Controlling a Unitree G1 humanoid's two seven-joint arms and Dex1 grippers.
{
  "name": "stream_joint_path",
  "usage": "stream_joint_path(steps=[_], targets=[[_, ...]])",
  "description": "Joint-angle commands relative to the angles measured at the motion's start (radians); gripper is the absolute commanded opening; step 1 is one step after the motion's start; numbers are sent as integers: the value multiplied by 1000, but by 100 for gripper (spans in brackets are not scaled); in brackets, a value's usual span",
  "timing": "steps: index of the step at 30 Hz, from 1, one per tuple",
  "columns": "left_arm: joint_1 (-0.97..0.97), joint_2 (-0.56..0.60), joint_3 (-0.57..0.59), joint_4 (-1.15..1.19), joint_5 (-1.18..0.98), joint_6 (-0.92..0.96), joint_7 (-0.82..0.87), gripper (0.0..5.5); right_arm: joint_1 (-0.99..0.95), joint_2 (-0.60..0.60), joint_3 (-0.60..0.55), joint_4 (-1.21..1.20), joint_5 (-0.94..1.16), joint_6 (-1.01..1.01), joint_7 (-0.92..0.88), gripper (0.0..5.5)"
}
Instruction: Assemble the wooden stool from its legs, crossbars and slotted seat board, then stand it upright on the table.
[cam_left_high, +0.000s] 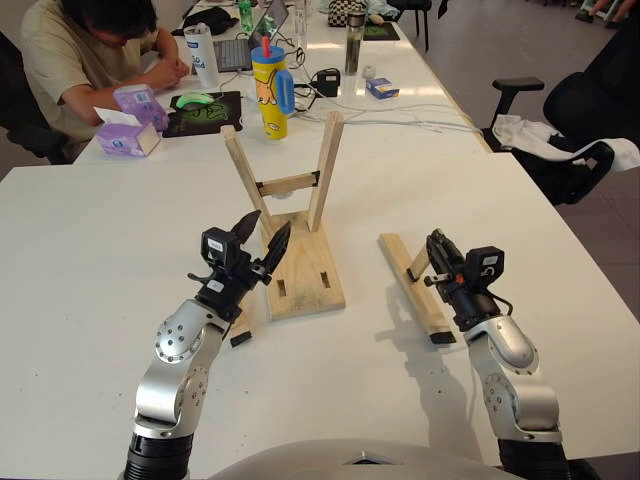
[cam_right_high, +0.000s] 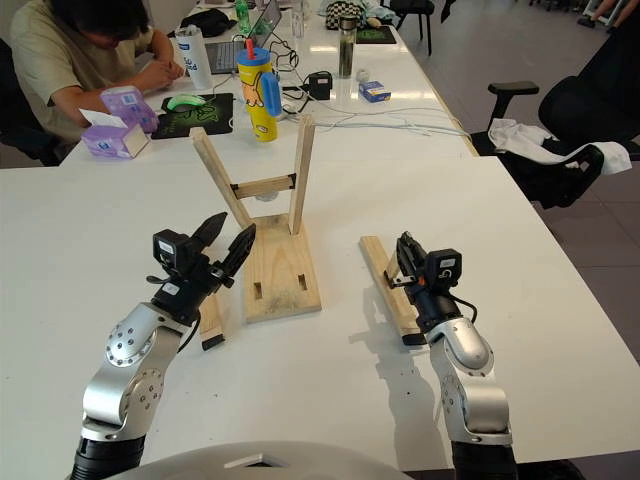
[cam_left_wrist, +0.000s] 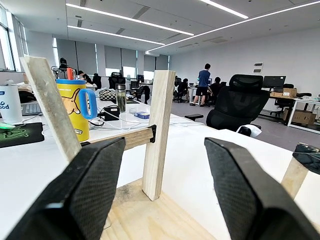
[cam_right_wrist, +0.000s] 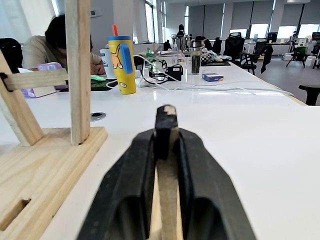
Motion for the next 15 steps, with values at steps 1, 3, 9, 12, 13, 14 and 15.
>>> stream_joint_path(steps=[1,3,9,12,13,14,15], targets=[[-10,2,-1,17,14,1,0,292,20,-6,23,87,-38,74,-3,44],[-10,2,-1,19,15,-2,0,292,16,-10,21,93,-46,73,-1,44],[-4,0,-1,24,20,-9,0,292,-22,-21,7,38,-35,77,-2,80],[8,-2,-5,34,29,-16,0,292,-123,-12,-30,-68,34,141,-19,100],[11,-2,-6,38,32,-17,0,292,-142,-9,-37,-83,43,161,-29,100],[17,-3,-9,45,36,-23,-2,292,-166,-11,-43,-104,50,188,-37,100],[21,-4,-11,49,39,-28,-3,292,-181,-14,-45,-118,55,207,-42,100]])
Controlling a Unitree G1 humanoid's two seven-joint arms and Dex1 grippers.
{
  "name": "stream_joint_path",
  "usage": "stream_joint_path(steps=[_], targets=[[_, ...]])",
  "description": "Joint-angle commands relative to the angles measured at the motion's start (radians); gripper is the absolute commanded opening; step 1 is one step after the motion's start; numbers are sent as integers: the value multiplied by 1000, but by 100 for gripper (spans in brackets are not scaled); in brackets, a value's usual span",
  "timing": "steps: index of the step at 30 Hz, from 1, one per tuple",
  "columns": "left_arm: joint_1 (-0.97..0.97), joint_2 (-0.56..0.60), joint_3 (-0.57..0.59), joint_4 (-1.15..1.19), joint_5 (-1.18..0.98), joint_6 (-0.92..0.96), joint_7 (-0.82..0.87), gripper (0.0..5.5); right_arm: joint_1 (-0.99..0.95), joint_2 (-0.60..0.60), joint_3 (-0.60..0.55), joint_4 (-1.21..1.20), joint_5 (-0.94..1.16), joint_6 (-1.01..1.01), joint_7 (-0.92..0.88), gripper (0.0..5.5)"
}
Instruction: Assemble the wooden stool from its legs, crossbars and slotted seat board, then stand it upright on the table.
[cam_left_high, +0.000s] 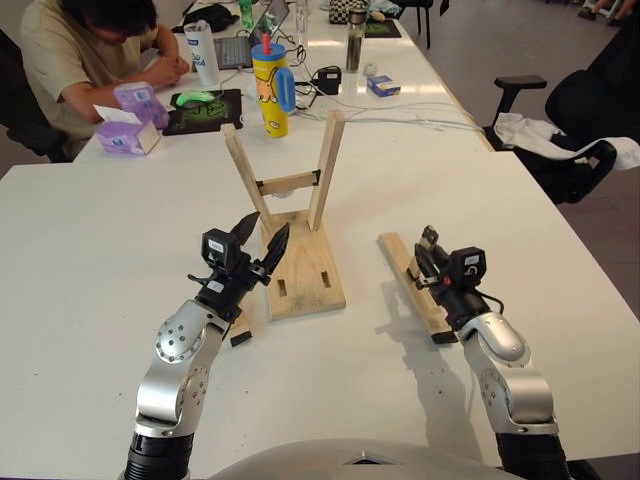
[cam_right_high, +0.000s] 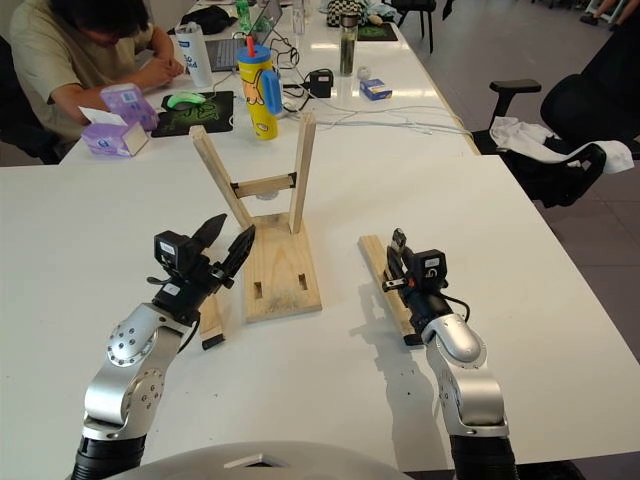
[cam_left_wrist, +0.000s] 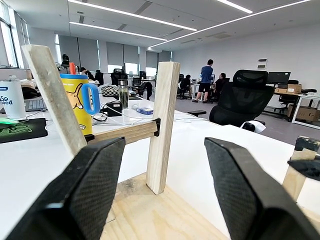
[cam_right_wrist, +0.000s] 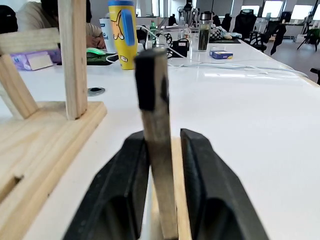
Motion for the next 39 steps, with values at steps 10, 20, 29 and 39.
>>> stream_joint_path(steps=[10,20,29,39], targets=[[37,-30,-28,36,42,-52,16,292,-512,-70,-79,-60,36,225,-74,100],[28,-56,-35,39,56,-66,37,292,-317,-20,16,290,-48,280,-60,100],[15,-55,-33,57,59,-75,32,292,-208,-20,81,292,-104,223,-55,100],[37,-73,-44,76,84,-103,50,292,-447,-92,232,-78,-267,24,58,100]])
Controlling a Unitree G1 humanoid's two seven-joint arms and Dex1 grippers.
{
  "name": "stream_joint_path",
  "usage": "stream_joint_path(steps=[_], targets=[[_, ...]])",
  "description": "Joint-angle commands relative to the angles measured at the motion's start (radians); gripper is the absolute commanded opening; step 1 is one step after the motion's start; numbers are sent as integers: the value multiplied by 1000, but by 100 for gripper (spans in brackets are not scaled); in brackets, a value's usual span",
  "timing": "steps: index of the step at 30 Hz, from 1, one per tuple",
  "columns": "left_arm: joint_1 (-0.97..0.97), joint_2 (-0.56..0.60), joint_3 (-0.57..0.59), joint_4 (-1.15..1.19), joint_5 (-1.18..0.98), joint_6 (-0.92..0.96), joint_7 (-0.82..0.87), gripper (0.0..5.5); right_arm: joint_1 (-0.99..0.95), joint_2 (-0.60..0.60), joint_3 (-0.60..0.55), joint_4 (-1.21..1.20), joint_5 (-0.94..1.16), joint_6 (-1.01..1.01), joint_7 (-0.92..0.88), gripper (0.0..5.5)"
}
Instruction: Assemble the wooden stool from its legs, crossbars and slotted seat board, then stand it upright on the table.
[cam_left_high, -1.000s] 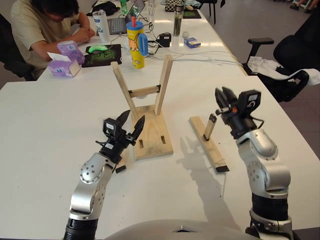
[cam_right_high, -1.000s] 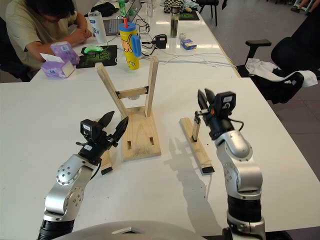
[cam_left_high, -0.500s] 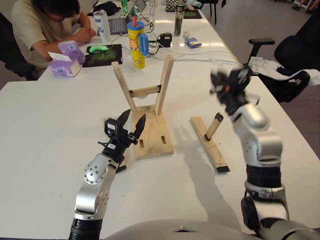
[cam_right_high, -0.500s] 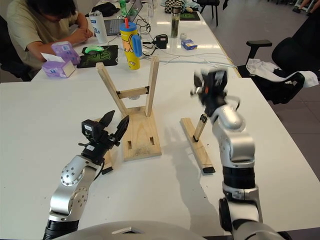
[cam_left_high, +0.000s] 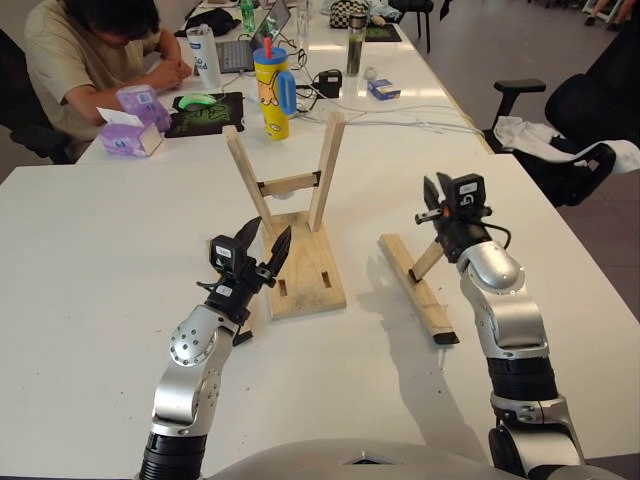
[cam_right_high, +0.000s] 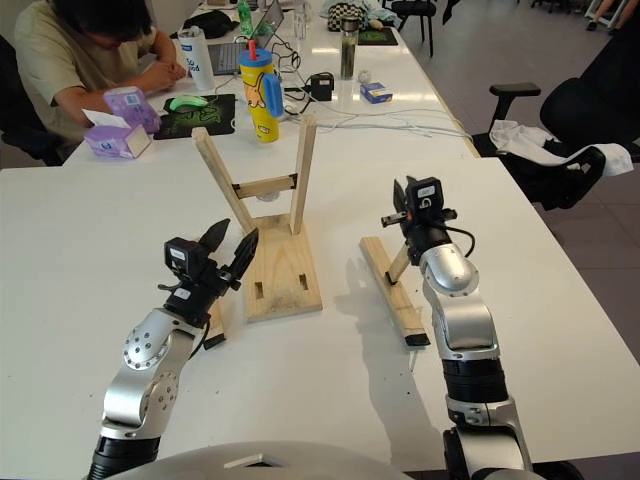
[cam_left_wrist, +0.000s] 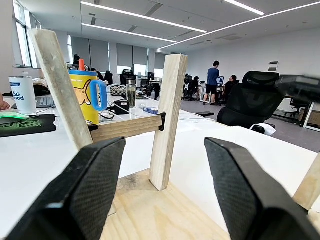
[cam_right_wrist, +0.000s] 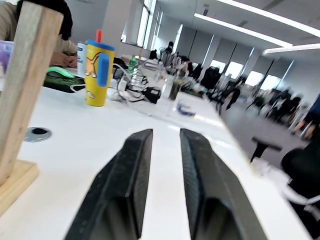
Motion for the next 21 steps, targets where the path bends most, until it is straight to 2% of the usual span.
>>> stream_joint_path(steps=[1,2,5,7,11,16,20,21], targets=[[20,-14,-15,9,26,-14,18,292,-15,21,176,-200,121,128,189,100],[20,-18,-18,10,30,-14,21,292,56,23,216,-252,236,230,249,100],[11,-22,-30,-2,35,-9,21,292,379,-120,241,-337,405,376,401,115],[8,-19,-21,-10,33,-7,26,292,543,-181,154,-346,415,388,420,146],[27,-28,-25,-22,51,-20,49,292,767,-160,-118,-382,503,362,397,204],[61,-39,-40,-38,44,-15,59,292,792,-170,-218,-366,412,325,324,279],[58,-44,-49,-33,45,-18,59,292,751,-153,-174,-322,351,291,293,337],[53,-43,-51,-30,44,-17,55,292,728,-146,-158,-300,333,294,278,337]])
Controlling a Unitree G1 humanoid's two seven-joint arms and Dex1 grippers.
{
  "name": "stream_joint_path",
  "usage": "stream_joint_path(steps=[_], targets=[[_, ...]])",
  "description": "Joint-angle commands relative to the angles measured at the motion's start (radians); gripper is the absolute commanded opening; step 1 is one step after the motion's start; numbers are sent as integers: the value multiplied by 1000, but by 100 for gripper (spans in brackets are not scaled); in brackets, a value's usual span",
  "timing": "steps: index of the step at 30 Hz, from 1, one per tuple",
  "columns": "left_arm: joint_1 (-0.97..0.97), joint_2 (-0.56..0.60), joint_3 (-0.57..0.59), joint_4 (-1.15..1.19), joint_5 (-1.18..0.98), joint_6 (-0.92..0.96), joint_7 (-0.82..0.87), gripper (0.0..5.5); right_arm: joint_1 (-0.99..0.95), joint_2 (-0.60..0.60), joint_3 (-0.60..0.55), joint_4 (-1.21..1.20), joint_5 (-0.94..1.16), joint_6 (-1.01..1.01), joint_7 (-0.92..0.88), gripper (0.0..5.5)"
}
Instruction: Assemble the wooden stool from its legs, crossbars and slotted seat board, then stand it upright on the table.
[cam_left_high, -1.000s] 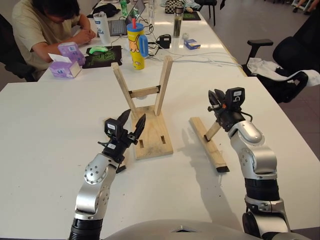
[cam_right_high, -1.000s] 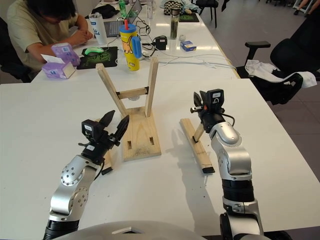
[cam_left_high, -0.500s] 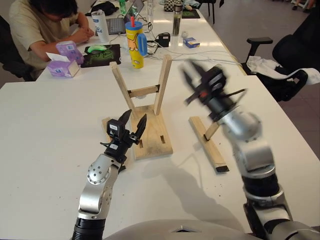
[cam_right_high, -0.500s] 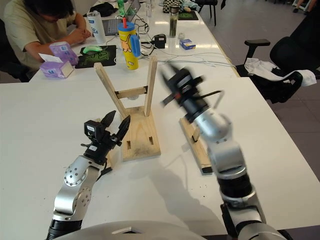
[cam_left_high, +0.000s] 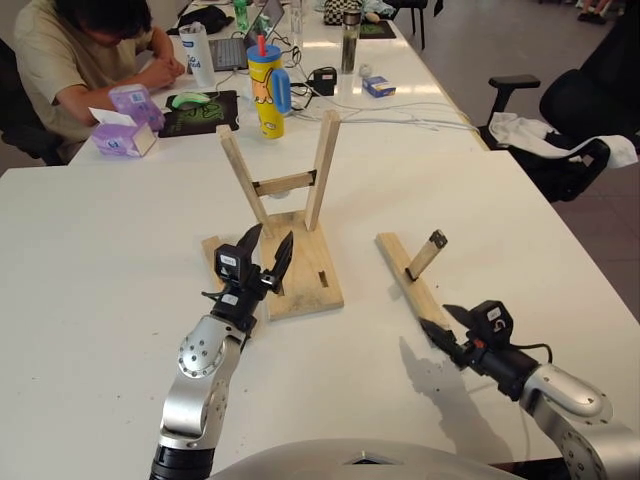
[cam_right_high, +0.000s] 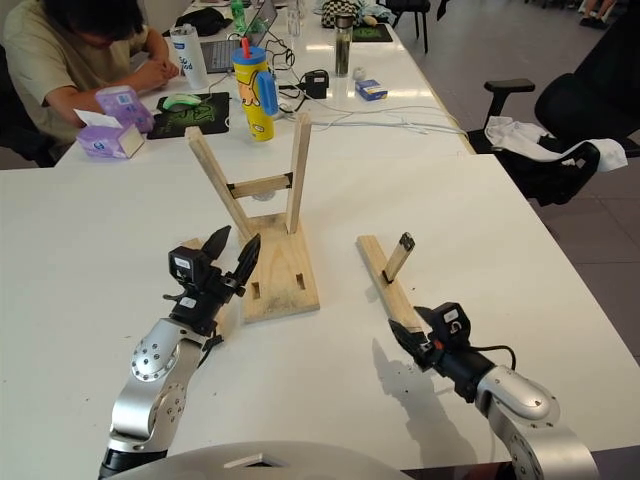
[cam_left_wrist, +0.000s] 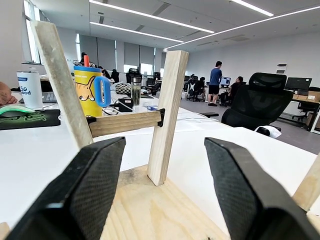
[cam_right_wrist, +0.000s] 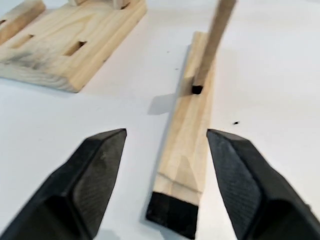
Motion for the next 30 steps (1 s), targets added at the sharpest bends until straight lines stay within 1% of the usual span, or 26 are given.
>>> stream_joint_path(steps=[1,5,9,12,17,18,20,23,24,26,28,30], targets=[[-9,-1,-7,1,5,2,-5,292,-75,24,60,73,-54,16,-45,337],[-27,7,-1,11,-1,6,-17,292,-156,40,136,172,-81,85,-61,337],[-27,12,0,9,-4,8,-25,292,-187,51,153,198,-87,125,-72,337],[-15,11,-4,6,-3,6,-26,292,-215,51,137,215,-86,144,-80,301],[6,6,-3,-9,6,3,-15,292,-277,40,127,236,-104,200,-107,218],[9,4,0,-7,8,-1,-11,292,-294,41,131,251,-107,209,-109,207],[-1,5,2,5,8,-1,-10,292,-319,46,140,278,-113,215,-113,207],[-59,16,9,23,-42,64,-40,292,-354,115,93,306,-80,184,-137,207],[-89,21,9,32,-86,104,-72,292,-386,172,37,315,-30,146,-155,207],[-161,34,28,59,-158,173,-120,292,-450,239,-28,306,34,71,-165,207],[-219,53,72,75,-228,231,-146,292,-511,261,-52,282,63,15,-159,207],[-260,86,116,80,-307,298,-186,292,-565,272,-71,278,115,6,-140,207]])
